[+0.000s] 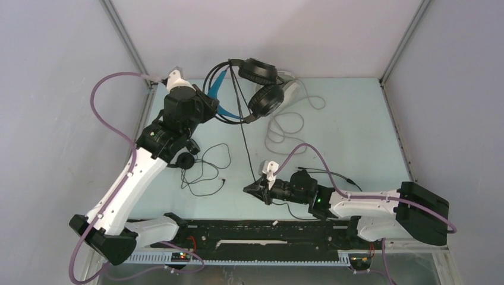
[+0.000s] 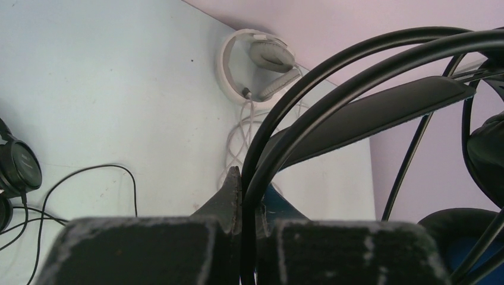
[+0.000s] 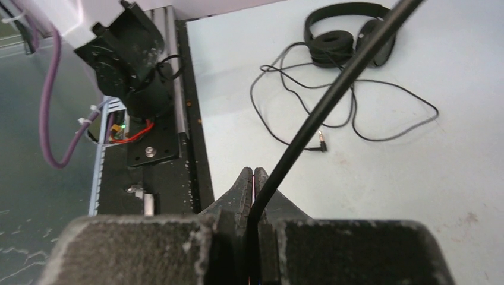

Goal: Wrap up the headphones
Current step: Wrap the headphones cable around the headphones.

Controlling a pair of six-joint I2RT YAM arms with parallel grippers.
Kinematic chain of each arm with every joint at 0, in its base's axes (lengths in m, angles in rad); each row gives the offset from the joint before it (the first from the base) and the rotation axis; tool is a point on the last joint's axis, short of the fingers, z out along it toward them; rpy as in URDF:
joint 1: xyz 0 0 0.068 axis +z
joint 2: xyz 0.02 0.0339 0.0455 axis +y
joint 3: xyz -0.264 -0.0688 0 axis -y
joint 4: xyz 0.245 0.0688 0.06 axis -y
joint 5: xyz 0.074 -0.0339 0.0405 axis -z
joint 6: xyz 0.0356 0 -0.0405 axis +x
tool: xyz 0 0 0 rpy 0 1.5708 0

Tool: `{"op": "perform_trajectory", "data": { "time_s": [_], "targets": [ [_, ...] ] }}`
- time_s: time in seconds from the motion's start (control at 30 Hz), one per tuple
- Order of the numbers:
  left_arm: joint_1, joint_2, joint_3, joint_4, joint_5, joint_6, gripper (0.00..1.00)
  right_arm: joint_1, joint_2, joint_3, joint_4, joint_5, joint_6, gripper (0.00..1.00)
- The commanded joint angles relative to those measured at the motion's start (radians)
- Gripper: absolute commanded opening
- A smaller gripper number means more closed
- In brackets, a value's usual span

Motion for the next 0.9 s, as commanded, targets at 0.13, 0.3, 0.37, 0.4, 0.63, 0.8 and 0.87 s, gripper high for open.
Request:
{"op": "perform_trajectory", "data": {
  "time_s": [0.13,0.3,0.37,0.4,0.63,0.8,0.87],
  "targets": [
    [0.020,-0.112,0.041,0.043,0.126,-0.047,0.00,-0.071,0.001,-0.118,0.079,0.056,0.040,0.01],
    [0.019,-0.108,0.108,-0.046,0.192,-0.007,0.00,-0.091,0.035,-0.163,0.159,0.031,0.042,0.05],
    [0.020,-0.109,0.132,-0.070,0.214,0.018,0.00,-0.103,0.055,-0.175,0.174,0.016,0.049,0.05],
    [0.020,-0.109,0.141,-0.078,0.222,0.027,0.00,-0.111,0.063,-0.182,0.185,0.013,0.054,0.05],
    [0.030,-0.096,0.207,-0.143,0.379,0.118,0.00,-0.163,0.084,-0.241,0.240,0.022,0.110,0.04],
    [0.032,-0.090,0.232,-0.229,0.466,0.227,0.00,-0.209,0.061,-0.234,0.184,0.016,0.115,0.01],
    [0.032,-0.093,0.234,-0.255,0.497,0.274,0.00,-0.229,0.055,-0.234,0.173,0.017,0.119,0.00]
  ]
}}
